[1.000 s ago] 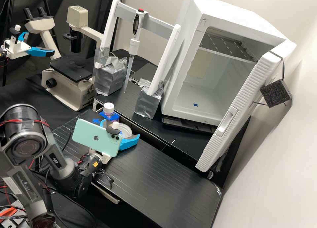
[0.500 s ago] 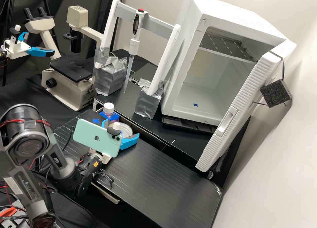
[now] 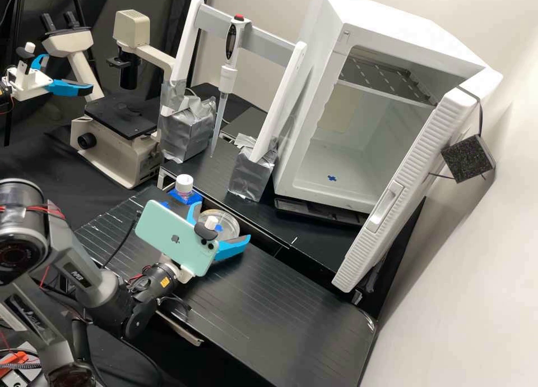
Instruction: Move the petri dish to the incubator
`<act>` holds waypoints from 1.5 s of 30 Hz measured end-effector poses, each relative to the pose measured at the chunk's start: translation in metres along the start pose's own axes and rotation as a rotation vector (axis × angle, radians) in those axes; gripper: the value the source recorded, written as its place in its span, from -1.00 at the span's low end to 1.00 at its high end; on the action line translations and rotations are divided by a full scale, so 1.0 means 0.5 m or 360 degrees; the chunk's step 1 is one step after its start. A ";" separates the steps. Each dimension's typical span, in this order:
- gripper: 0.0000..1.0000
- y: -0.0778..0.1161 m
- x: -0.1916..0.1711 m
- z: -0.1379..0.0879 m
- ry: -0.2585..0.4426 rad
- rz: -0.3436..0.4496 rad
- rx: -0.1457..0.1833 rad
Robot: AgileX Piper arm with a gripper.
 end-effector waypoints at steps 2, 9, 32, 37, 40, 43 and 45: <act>-1.00 0.012 0.005 -0.003 0.0012 0.0037 -0.0002; -1.00 0.066 0.051 0.001 0.0022 0.0185 -0.0002; -1.00 0.239 0.378 0.031 0.0004 0.0497 0.0030; -1.00 0.259 0.447 0.029 -0.0031 0.0469 0.0026; -1.00 0.267 0.484 0.031 -0.0045 0.0455 0.0024; -1.00 0.274 0.517 0.034 -0.0046 0.0434 0.0041; -1.00 0.278 0.541 0.039 -0.0029 0.0416 0.0077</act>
